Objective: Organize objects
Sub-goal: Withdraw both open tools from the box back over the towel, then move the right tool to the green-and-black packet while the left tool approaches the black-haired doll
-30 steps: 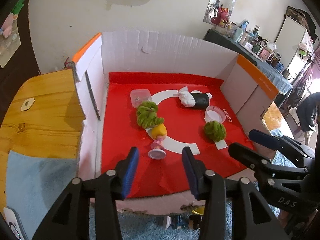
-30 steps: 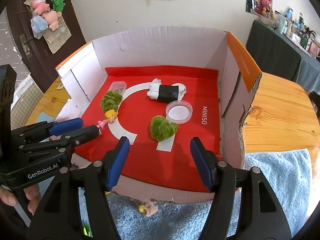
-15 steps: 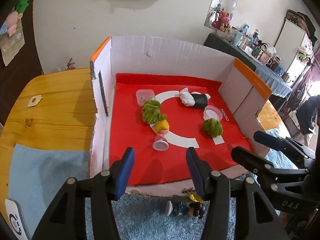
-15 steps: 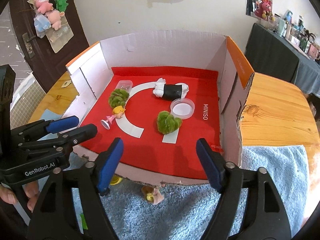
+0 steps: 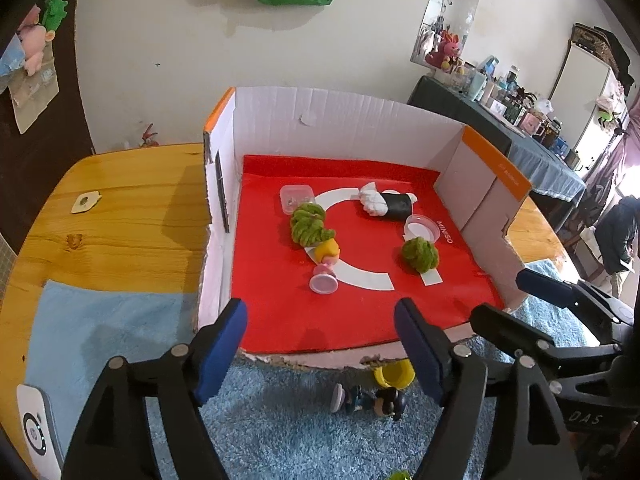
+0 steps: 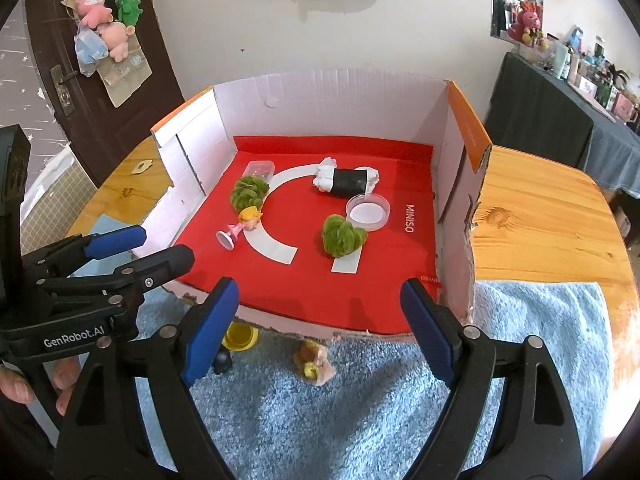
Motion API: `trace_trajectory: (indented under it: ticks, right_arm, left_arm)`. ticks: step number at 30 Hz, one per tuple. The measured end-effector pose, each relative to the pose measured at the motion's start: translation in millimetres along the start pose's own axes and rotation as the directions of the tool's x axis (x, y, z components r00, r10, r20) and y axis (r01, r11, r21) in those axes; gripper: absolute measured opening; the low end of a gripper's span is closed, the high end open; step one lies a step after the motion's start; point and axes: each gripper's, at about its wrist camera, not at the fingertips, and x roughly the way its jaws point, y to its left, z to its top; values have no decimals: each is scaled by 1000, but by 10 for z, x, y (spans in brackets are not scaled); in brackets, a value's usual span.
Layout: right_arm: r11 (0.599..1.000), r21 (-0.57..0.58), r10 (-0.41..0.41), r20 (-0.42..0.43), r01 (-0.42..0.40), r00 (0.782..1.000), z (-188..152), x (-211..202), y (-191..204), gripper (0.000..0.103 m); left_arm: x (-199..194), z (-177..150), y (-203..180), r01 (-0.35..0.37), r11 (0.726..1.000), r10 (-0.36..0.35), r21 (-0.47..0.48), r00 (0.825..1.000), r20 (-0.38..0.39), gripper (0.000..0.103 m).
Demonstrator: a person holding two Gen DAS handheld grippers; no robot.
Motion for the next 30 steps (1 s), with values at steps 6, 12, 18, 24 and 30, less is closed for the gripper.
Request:
trace_trajectory:
  ticks: [6, 12, 18, 24, 30]
  right_arm:
    - [1000, 1, -1, 9, 1, 1000, -69, -112, 13, 87]
    - [1000, 1, -2, 14, 2, 1000, -136, -200, 22, 88]
    - [1000, 3, -3, 22, 3, 1000, -229, -302, 24, 88]
    - [1000, -2, -8, 20, 8, 1000, -342, -372, 49, 88]
    - [1000, -3, -11, 17, 11, 1000, -437, -416, 70, 88]
  left_arm:
    - [-56, -44, -6, -5, 1000, 5, -4, 1000, 4, 82]
    - [-97, -88, -22, -12, 1000, 12, -3, 1000, 7, 88]
    - [-196, -188, -40, -22, 1000, 22, -10, 1000, 16, 89]
    - [-246, -273, -56, -22, 1000, 22, -7, 1000, 14, 89]
    - [-283, -369, -77, -22, 1000, 22, -5, 1000, 13, 89]
